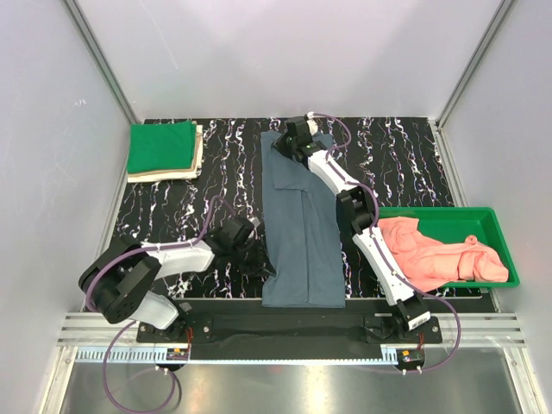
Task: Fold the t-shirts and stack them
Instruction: Fold the tshirt
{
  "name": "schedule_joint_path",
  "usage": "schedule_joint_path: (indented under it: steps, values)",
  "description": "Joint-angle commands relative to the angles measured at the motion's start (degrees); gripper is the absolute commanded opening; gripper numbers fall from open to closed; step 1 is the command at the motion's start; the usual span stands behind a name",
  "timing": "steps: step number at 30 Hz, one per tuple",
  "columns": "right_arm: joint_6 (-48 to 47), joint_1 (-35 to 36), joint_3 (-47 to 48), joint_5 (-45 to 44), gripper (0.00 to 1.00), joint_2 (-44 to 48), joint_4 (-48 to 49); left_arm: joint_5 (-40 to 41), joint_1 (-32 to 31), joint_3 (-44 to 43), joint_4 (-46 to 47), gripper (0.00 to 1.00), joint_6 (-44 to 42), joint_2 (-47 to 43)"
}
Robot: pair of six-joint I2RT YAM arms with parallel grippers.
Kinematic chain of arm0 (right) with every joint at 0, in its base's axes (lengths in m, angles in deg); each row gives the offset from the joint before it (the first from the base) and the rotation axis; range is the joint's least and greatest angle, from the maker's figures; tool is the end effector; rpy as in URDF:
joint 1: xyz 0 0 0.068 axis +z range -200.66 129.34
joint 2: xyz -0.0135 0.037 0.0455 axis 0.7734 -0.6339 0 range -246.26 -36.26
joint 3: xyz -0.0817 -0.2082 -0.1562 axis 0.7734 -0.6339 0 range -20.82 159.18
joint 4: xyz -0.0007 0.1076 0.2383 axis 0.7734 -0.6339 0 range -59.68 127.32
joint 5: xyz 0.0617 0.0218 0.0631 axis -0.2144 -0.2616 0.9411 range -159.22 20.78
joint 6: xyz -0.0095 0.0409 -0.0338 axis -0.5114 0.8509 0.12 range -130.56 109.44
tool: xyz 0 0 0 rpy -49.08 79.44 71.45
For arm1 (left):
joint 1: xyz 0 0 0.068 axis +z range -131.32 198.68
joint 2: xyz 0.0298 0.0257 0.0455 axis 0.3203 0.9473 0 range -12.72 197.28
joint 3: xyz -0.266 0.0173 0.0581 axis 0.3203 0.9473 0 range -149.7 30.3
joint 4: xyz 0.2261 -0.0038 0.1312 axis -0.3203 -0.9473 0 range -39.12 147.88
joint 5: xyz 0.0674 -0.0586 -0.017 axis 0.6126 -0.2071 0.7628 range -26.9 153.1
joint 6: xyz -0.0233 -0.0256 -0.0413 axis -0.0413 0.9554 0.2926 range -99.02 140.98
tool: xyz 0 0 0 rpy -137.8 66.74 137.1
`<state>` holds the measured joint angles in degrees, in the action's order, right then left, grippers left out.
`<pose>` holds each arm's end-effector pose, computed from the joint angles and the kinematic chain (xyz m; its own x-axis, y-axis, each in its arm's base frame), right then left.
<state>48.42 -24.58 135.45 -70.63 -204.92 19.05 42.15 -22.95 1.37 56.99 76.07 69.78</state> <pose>0.5621 0.2741 0.1156 -0.5963 0.6619 -0.4542 0.1756 0.6596 0.7308 0.1721 -0.1700 0.1265 -0.9842 -0.1498 -0.0943 -0.0546 0.7637 -0.6432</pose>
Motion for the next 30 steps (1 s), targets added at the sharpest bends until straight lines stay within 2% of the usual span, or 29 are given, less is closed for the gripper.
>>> schedule_joint_path:
  steps: [1, 3, 8, 13, 17, 18, 23, 28, 30]
  values:
    - [2.10, -1.21, 0.19, -2.81, 0.00, -2.64, 1.81, 3.45, -0.65, -3.50, -6.49, 0.22, -2.26, 1.26]
    - [3.06, -1.13, 0.00, -1.94, 0.00, -3.16, 3.05, 5.47, -0.39, -4.47, -9.55, 0.23, -3.23, 0.48]
    - [4.21, -1.21, 1.67, -2.45, 0.00, -4.75, 5.78, 9.87, 1.11, -7.27, -15.54, 0.34, -4.64, -6.03]
    - [0.62, -1.30, 1.94, -3.60, 0.00, -3.61, 6.40, 11.02, 2.86, -11.58, -20.21, 0.40, -9.98, -9.98]
    - [-3.69, -1.30, 0.62, -1.32, 0.13, 0.25, 6.92, 10.05, 4.18, -13.43, -20.21, 0.42, -12.64, -11.39]
    - [-5.79, -1.30, 0.44, -0.27, 0.19, 2.26, 6.84, 8.57, 5.14, -13.61, -20.30, 0.43, -12.81, -11.66]
    - [-10.28, -1.92, -2.45, 2.80, 0.31, 9.56, 6.75, 1.71, 6.73, -14.22, -18.72, 0.44, -14.91, -11.84]
    - [-15.73, -2.44, -8.51, 7.03, 0.45, 18.97, 5.26, -1.81, 8.14, -13.96, -18.27, 0.45, -21.07, -12.01]
    - [-17.75, -2.44, -13.50, 7.47, 0.56, 24.57, 3.24, -3.38, 8.84, -13.00, -17.93, 0.47, -21.51, -12.01]
